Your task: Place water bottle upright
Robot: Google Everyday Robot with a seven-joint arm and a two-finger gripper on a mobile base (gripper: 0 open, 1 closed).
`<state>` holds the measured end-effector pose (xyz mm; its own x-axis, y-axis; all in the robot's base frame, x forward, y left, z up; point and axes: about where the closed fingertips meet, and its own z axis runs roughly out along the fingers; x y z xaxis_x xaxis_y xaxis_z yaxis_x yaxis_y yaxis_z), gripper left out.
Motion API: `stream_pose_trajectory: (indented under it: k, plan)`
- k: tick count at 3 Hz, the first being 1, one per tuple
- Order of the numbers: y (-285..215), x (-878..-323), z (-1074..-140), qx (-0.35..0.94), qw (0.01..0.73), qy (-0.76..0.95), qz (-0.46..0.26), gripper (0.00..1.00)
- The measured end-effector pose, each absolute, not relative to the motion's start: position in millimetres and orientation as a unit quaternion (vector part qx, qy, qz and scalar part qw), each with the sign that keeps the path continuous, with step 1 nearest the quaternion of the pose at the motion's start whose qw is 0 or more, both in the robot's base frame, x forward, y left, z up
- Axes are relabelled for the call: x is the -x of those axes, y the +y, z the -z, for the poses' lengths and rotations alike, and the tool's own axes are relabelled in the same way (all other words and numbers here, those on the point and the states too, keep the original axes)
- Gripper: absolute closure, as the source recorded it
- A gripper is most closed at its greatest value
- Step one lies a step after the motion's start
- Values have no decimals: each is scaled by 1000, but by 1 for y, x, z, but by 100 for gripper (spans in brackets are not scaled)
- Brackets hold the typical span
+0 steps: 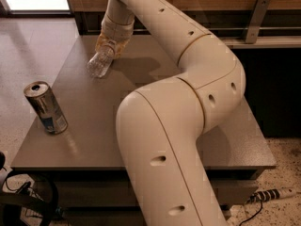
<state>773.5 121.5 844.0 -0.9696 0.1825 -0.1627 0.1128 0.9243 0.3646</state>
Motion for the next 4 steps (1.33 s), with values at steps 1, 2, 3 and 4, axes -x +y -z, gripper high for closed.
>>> stream_pose_trajectory:
  k: [1,2,3,4]
  plan:
    - [105,-774,-869,-85,146,971,-170,100]
    - [87,-763,-892,-96,184,965,-158,100]
    - [63,-748,-915,-98,228,956,-154,100]
    - [38,-739,-944,-81,274,945,-161,100]
